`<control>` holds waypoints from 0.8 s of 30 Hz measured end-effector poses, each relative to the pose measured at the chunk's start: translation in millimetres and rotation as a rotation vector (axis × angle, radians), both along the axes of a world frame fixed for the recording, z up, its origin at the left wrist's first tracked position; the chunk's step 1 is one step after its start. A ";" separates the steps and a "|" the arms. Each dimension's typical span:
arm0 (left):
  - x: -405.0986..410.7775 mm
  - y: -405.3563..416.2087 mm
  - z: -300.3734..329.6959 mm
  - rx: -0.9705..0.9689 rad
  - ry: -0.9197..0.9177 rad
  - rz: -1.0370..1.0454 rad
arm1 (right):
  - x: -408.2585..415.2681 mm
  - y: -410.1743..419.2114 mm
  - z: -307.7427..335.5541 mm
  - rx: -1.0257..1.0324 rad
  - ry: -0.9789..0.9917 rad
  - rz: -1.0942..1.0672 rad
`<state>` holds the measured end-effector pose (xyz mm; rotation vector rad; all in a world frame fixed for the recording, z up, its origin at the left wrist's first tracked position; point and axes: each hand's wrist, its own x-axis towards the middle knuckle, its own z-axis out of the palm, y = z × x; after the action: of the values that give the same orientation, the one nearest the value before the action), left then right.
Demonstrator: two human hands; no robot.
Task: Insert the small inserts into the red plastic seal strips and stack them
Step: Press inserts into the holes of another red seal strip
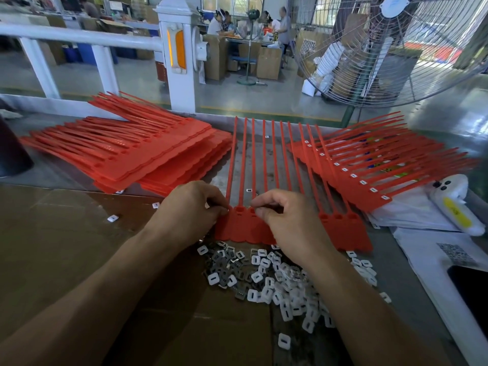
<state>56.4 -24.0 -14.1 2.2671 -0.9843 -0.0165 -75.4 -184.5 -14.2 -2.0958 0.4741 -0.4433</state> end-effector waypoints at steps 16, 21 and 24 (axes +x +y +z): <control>-20.9 -12.1 -1.1 -0.337 0.018 -0.243 | 1.3 0.0 2.9 0.396 -0.127 0.013; -17.5 -12.1 -1.2 -0.343 -0.096 -0.271 | 1.9 -0.1 2.2 0.470 -0.145 0.026; -17.8 -11.7 -0.5 -0.421 -0.068 -0.266 | 1.1 0.6 1.5 0.485 -0.181 0.054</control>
<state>38.6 -35.7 -14.6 1.7554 -1.1944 0.1409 -74.3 -183.9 -12.7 -1.5822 0.3735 -0.4324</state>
